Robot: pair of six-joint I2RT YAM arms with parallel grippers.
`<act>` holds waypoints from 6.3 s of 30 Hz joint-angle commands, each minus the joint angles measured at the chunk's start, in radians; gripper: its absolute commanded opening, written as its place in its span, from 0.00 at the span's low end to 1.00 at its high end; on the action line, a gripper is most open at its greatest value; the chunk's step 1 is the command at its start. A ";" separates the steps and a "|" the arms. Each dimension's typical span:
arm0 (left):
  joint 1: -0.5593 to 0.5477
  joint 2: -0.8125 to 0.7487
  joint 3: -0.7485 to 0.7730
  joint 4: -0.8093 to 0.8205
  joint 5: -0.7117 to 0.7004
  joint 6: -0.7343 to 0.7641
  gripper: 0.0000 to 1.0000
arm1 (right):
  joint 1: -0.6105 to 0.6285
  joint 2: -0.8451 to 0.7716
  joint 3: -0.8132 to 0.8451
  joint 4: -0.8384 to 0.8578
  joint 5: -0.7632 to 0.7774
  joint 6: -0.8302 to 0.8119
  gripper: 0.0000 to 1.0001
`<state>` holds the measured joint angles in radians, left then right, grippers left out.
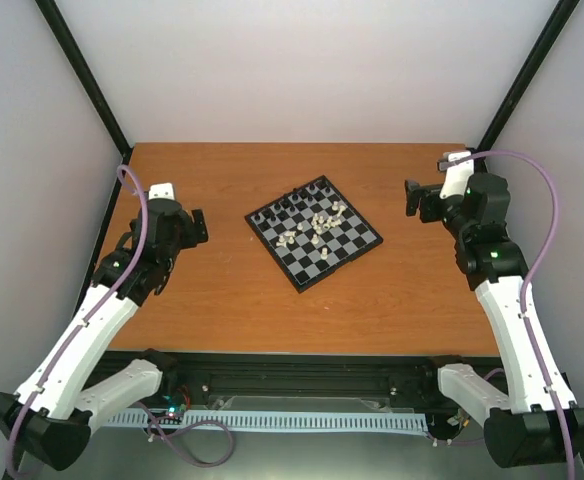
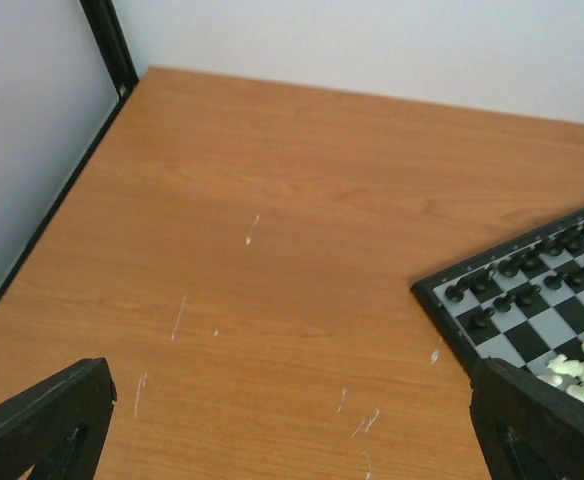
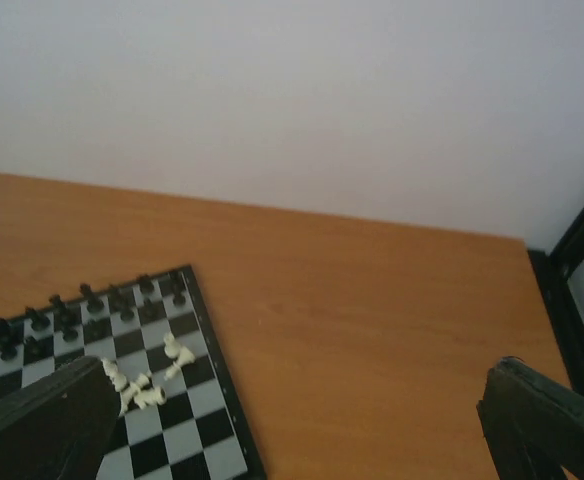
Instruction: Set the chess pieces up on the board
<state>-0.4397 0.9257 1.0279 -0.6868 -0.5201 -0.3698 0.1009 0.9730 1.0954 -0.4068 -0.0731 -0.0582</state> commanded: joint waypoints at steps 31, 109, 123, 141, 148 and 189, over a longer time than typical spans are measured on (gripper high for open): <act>-0.194 0.374 -0.252 0.444 0.555 -0.357 0.59 | -0.140 0.888 0.300 -0.253 -0.399 -0.311 0.63; -0.214 0.530 -0.378 0.541 0.566 -0.394 0.34 | 0.134 0.797 -0.089 -0.416 -0.477 -0.561 0.43; -0.214 0.447 -0.372 0.426 0.566 -0.283 0.38 | 0.214 0.686 -0.184 -0.446 -0.442 -0.589 0.45; -0.214 0.363 -0.423 0.399 0.503 -0.278 0.39 | 0.215 0.627 -0.239 -0.439 -0.467 -0.614 0.45; -0.212 0.300 -0.401 0.296 0.310 -0.283 0.48 | 0.206 0.591 -0.198 -0.387 -0.381 -0.544 0.45; -0.215 0.523 -0.422 0.502 0.570 -0.217 0.40 | 0.244 0.698 -0.210 -0.434 -0.386 -0.695 0.38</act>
<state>-0.6415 1.4368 0.6079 -0.1802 0.0074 -0.6041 0.3107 1.6711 0.9222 -0.8017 -0.4416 -0.7124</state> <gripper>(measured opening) 0.397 0.375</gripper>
